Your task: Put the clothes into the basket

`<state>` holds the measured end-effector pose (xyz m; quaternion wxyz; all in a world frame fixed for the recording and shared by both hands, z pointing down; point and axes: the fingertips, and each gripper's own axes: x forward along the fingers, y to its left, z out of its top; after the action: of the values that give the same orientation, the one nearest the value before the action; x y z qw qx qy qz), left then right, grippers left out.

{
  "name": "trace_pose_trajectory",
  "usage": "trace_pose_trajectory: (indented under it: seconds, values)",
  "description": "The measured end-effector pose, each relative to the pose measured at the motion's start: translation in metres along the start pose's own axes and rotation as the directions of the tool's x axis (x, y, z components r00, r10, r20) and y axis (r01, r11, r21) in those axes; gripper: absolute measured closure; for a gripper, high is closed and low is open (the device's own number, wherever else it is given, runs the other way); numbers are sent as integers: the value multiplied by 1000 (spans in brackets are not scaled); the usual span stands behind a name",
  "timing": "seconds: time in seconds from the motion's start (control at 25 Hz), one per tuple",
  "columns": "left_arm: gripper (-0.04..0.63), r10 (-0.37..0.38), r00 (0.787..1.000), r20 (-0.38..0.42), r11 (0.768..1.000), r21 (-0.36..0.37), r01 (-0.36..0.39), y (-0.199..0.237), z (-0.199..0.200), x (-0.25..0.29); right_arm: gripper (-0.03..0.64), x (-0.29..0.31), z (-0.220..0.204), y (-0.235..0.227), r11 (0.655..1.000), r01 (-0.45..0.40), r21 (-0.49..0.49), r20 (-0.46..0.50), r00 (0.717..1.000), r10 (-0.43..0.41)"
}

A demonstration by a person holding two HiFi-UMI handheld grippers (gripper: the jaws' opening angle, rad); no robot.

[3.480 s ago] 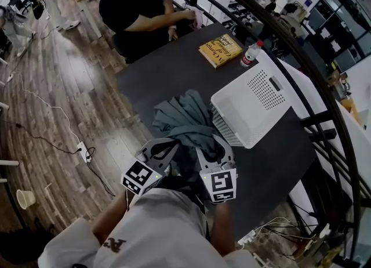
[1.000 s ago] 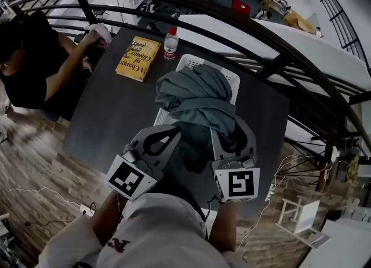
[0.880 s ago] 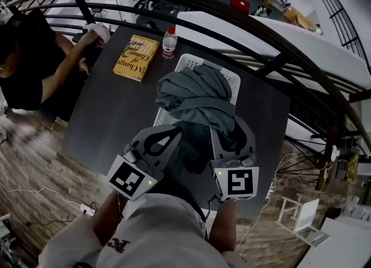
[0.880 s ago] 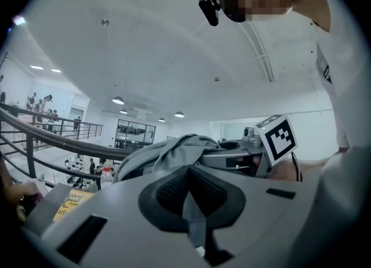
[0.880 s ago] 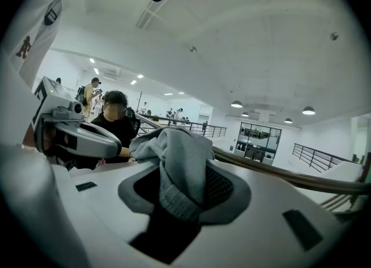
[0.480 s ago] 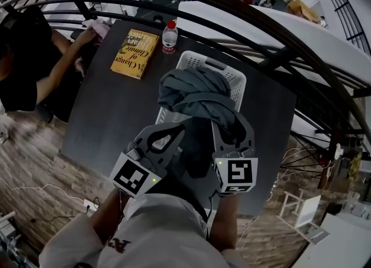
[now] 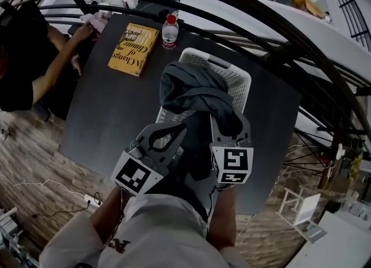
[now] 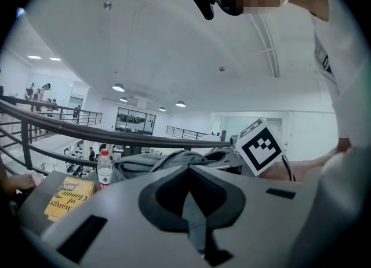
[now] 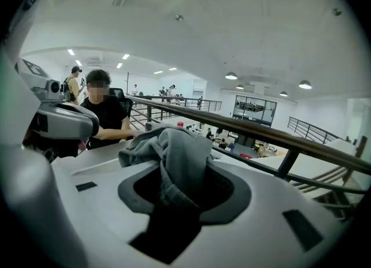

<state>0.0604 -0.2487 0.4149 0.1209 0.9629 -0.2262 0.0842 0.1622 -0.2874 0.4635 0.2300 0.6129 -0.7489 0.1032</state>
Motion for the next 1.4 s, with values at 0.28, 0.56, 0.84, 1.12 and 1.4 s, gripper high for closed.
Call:
trace_pose_trajectory:
  seconds: [0.28, 0.56, 0.84, 1.12, 1.4]
  values:
    - [603, 1, 1000, -15, 1000, -15, -1, 9, -10, 8, 445, 26, -20, -3, 1000, 9, 13, -66, 998, -8]
    - [603, 7, 1000, -28, 1000, -23, -7, 18, -17, 13, 445, 48, -36, -4, 1000, 12, 4, -121, 993, -12]
    - [603, 14, 999, -32, 999, -35, -15, 24, -23, 16, 444, 66, -53, 5, 999, -6, -34, -199, 980, -1]
    - [603, 16, 999, -34, 999, -37, -17, 25, -26, 15, 443, 79, -76, 19, 998, -31, -52, -312, 950, 13]
    - [603, 28, 999, -45, 998, -47, -30, 29, -30, 12, 442, 86, -91, 28, 997, -56, -55, -359, 933, 32]
